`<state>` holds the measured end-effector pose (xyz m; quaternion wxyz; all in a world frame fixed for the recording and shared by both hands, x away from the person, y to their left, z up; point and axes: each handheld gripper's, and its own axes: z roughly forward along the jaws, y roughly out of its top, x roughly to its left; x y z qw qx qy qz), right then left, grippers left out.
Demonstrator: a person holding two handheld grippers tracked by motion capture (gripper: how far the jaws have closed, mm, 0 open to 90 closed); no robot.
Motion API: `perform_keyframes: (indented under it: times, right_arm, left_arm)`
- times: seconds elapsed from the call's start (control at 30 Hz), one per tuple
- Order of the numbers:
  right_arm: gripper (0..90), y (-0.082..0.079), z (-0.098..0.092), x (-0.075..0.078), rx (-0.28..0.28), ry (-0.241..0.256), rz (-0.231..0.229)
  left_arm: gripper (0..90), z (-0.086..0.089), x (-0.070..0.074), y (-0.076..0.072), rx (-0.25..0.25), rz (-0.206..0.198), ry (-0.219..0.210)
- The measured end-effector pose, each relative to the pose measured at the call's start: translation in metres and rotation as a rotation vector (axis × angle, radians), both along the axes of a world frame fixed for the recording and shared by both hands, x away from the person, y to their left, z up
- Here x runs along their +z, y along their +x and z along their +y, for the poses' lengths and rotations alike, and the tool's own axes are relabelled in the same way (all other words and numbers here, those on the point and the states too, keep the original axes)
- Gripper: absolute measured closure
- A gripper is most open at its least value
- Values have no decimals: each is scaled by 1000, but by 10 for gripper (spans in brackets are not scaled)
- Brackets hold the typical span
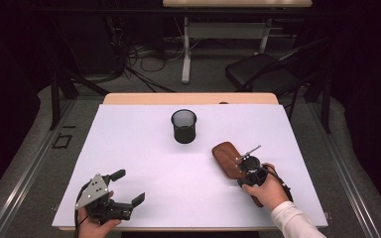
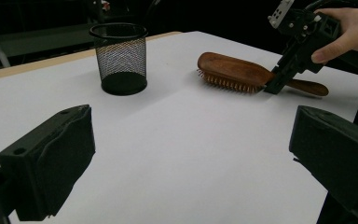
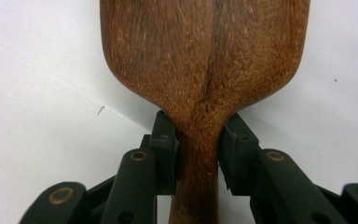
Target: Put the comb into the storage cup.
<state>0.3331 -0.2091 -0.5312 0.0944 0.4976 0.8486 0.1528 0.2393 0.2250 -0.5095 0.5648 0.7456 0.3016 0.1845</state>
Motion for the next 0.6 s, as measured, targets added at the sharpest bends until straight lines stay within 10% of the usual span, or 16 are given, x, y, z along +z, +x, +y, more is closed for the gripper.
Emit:
perform_keyframes:
  times: [0.6]
  right_arm:
    - [716,-3,-1,0,-17,9,-6]
  left_arm:
    - [3,0,0,0,1,0,1]
